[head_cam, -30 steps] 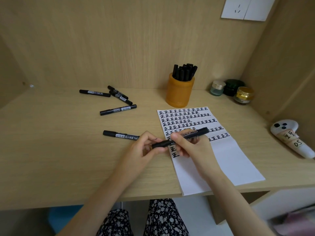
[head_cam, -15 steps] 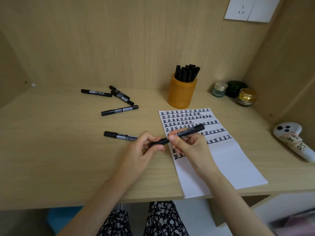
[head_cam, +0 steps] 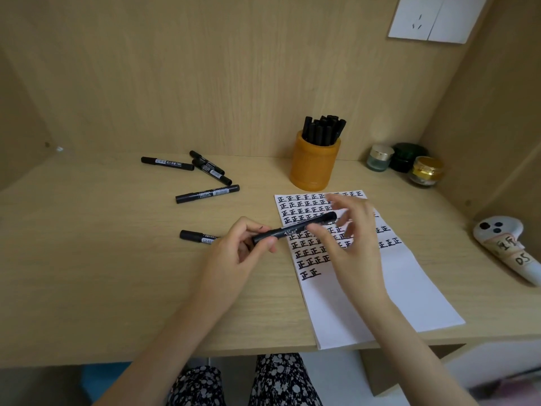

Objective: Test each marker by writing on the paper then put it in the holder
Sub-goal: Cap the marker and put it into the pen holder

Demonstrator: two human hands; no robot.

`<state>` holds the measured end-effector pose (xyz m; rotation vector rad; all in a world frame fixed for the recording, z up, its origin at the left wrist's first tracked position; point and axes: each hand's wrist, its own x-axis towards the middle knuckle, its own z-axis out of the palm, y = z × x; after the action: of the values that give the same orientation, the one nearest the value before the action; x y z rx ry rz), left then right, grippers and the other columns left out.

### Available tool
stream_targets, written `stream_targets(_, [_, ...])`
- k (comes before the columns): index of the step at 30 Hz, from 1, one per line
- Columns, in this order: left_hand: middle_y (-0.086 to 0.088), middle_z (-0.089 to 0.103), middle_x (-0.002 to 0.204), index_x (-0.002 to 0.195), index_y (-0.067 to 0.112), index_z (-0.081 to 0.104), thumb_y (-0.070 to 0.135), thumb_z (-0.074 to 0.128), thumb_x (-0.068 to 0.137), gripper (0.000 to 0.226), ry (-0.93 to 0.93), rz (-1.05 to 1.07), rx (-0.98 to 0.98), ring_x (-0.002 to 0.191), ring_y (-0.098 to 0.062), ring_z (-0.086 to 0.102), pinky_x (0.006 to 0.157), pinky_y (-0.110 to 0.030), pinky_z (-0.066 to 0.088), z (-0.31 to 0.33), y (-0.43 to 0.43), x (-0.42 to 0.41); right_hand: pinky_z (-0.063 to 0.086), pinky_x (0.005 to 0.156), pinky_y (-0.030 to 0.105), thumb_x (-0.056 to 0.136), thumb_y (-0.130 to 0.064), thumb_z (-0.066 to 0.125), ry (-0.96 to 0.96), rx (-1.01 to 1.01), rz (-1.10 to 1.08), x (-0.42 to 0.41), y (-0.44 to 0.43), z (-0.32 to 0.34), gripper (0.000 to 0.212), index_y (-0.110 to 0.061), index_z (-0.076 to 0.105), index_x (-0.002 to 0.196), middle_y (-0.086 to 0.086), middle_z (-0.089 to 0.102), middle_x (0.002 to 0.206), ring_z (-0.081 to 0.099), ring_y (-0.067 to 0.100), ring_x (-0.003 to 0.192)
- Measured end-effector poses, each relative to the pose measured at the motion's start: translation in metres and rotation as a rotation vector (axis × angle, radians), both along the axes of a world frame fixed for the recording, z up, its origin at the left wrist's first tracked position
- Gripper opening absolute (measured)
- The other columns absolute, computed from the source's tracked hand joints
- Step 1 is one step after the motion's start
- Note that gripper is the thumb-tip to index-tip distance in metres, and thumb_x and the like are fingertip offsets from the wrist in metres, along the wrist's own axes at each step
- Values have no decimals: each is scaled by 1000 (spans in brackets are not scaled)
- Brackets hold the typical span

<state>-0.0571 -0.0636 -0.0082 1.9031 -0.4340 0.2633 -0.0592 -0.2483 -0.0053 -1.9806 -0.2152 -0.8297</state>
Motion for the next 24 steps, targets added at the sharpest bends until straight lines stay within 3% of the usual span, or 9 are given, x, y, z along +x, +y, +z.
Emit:
stream_targets(3, [18,69,82,97,26,58,32,58,86,12,-41,-38,14,58,-12,57,51,-26,46,4,-5,7,43,83,29,88,-26,66,-195,-454,91,11,1,-2,22,-14,70,106,2,61,111,54,15,96])
stream_targets(6, [13,69,76,94,21,59,29,59,87,11,-40,-49,-58,61,-1,58,56,-18,43,12,-11,11,45,71,33,89,-23,65,-261,-600,84,22,4,4,18,-12,71,101,0,65,95,55,19,83])
stream_targets(10, [9,69,80,104,26,55,45,51,82,29,10,-47,-48,76,-3,63,73,-28,52,19,-11,17,46,65,22,88,-18,68,-116,-451,122,35,5,17,14,-11,65,100,-3,63,92,53,6,76])
stream_targets(12, [8,67,83,102,33,52,37,52,86,17,25,-21,-3,79,-8,62,76,-34,52,18,-9,21,42,65,12,88,-16,68,-32,-221,127,49,5,31,17,-15,60,103,-4,63,91,55,3,75])
stream_targets(14, [9,66,85,97,39,51,31,52,89,11,40,-8,29,80,-9,61,75,-32,52,14,-9,23,43,69,11,88,-12,67,-29,-45,105,68,4,49,32,-19,53,115,-3,61,91,57,3,77])
stream_targets(17, [13,64,89,98,36,58,30,56,90,10,55,-14,96,83,-1,57,70,-15,44,7,-14,25,50,74,22,88,-10,64,-79,-15,44,102,-1,73,50,-23,43,132,3,60,88,59,9,76])
stream_targets(20, [15,61,90,102,28,62,29,58,90,13,-1,-10,189,80,1,53,66,-11,37,4,-23,27,55,75,33,92,-7,57,-116,-47,12,134,-5,88,48,-20,40,135,-2,56,83,62,13,75])
stream_targets(24, [19,57,89,104,29,60,29,57,90,14,-70,5,249,83,2,51,68,-6,37,0,-30,31,52,65,23,94,-7,53,-119,-57,-89,169,-10,99,41,-19,44,132,-7,55,86,57,4,73])
